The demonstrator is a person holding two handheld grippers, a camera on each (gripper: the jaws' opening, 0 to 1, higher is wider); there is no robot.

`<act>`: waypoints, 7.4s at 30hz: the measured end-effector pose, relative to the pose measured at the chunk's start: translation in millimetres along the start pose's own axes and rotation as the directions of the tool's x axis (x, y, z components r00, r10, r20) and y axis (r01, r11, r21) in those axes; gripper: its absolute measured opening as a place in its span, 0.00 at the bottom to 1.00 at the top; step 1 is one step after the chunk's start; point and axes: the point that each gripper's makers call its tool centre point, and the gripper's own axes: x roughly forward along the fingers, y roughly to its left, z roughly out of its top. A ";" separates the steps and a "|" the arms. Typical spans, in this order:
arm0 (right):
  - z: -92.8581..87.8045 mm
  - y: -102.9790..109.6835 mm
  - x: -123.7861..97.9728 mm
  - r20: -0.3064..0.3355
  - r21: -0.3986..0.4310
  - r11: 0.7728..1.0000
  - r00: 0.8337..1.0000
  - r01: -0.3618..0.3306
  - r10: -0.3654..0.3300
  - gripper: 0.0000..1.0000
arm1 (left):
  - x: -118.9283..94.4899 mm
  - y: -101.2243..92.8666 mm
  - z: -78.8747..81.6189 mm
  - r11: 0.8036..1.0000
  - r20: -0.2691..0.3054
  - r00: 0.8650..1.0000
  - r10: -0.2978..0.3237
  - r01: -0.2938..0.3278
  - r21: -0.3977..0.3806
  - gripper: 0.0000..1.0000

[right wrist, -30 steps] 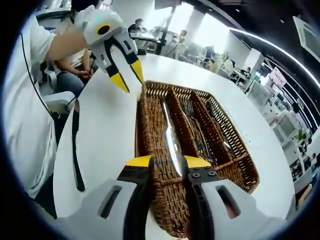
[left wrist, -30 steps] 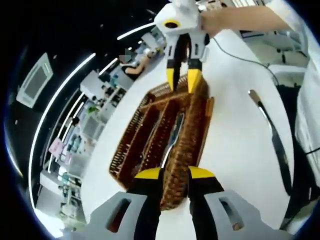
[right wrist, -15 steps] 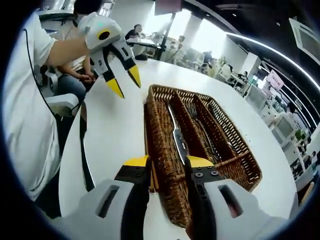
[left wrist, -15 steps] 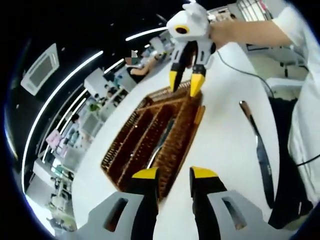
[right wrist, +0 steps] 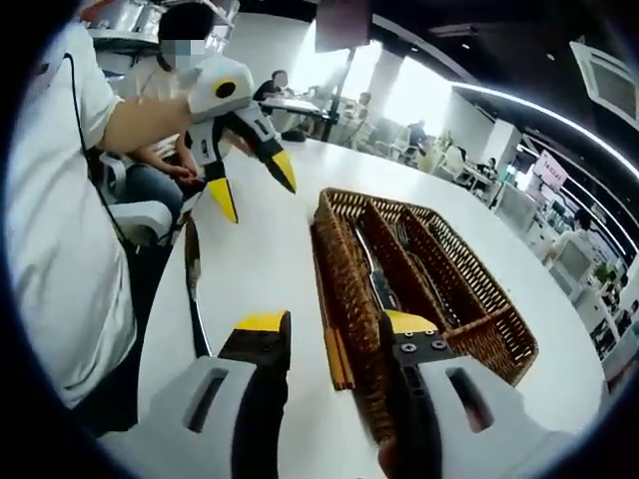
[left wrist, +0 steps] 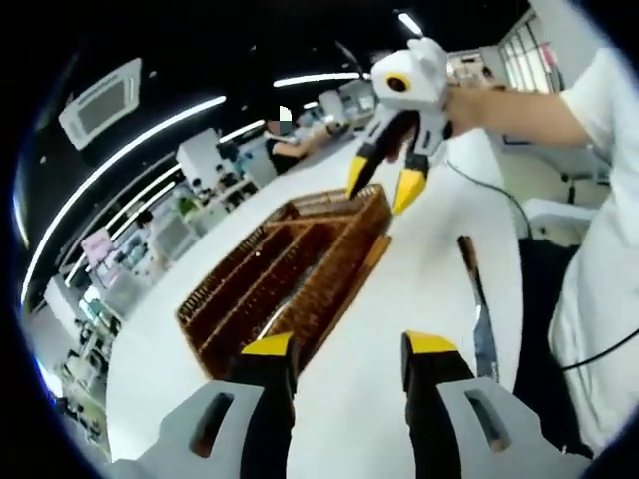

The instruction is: Arrange the knives, forks, and spoons in their matching storage slots by inserting each utensil handle-first until every utensil is classified and aligned in the correct compartment

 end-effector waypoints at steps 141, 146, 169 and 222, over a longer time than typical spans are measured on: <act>-39.0 115.0 18.1 -0.341 0.069 0.912 0.849 -0.405 0.403 0.09 | 0.9 -73.9 -38.8 0.871 -0.245 0.967 0.074 0.057 0.488 0.11; -38.7 114.7 18.4 -0.353 0.050 0.915 0.850 -0.399 0.390 0.09 | 1.1 -72.1 -38.6 0.854 -0.219 0.969 0.112 0.019 0.520 0.11; -35.4 119.4 18.6 -0.346 -0.022 0.941 0.886 -0.338 0.310 0.08 | -1.0 -67.0 -37.3 0.844 -0.118 0.981 0.154 -0.069 0.531 0.12; -37.1 126.0 8.4 -0.344 -0.014 0.934 0.879 -0.357 0.331 0.05 | -6.5 -84.0 -48.2 0.905 -0.360 0.883 -0.301 0.383 0.184 0.01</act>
